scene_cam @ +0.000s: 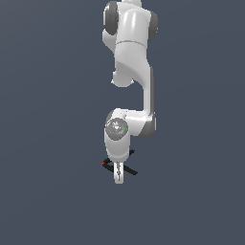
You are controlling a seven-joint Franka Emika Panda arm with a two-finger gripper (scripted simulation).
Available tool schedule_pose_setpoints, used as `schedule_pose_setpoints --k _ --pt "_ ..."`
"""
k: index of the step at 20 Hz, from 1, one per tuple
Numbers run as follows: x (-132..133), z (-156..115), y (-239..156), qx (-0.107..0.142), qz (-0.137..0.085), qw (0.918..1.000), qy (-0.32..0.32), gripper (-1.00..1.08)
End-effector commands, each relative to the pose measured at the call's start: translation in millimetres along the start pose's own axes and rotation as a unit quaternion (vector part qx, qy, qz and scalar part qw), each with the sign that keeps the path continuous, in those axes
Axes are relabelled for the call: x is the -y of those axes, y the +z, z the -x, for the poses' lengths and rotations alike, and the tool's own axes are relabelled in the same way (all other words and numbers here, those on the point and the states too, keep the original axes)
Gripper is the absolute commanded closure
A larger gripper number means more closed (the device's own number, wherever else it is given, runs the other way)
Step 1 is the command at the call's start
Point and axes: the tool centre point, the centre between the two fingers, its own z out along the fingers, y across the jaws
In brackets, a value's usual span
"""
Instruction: Pick up the object and move it to a goal position.
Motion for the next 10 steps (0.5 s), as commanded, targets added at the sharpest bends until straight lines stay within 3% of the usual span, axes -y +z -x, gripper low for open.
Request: schedule_pose_setpoints --k 1,10 --pt "-0.1 -0.4 0.4 0.0 0.0 1.0 0.0 1.08" --pt "-5.2 -8.8 -10.2 0.0 0.0 1.0 0.0 1.08"
